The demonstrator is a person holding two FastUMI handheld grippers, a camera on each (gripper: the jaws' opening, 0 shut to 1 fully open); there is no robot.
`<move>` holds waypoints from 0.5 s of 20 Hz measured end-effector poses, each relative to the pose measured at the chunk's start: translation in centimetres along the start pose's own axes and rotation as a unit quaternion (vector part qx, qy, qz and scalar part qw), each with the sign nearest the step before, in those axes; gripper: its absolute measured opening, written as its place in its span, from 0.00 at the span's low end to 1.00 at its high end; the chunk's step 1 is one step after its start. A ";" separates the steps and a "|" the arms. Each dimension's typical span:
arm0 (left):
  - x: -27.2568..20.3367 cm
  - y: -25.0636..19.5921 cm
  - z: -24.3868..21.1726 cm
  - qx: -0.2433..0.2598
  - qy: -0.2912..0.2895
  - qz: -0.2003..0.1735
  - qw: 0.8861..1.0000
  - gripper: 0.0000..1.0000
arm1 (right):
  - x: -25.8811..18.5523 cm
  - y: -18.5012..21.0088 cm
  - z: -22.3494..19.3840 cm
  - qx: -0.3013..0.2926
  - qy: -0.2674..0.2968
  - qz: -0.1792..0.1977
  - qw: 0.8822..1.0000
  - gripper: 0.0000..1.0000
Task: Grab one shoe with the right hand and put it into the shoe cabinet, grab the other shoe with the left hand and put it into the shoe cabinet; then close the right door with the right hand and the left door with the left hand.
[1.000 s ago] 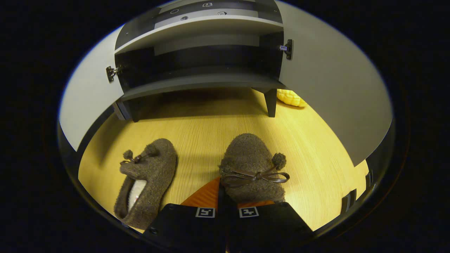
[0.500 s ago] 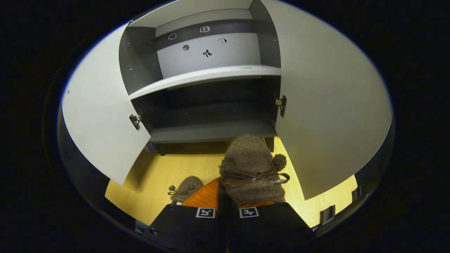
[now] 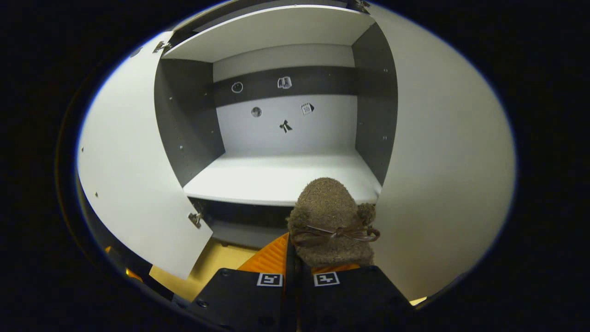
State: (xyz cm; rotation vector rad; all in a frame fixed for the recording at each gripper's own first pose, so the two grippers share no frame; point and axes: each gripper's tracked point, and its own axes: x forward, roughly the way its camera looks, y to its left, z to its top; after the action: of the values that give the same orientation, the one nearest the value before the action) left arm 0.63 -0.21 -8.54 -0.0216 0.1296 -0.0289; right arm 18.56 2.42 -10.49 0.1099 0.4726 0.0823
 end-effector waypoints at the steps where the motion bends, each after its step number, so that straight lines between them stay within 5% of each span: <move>1: 0.0 -0.1 -0.1 -0.002 0.000 -0.002 1.000 0.95 | 0.9 0.1 1.4 0.003 -0.003 0.003 1.000 0.10; 10: 0.5 0.6 -0.8 -0.004 0.005 0.004 1.000 0.95 | 10.5 -0.8 7.6 0.021 -0.039 -0.006 0.999 0.10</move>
State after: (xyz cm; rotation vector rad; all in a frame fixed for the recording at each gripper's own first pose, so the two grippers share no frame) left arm 1.08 0.38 -9.46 -0.0288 0.1406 -0.0197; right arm 31.44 2.02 -8.57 0.1509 0.3974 0.0557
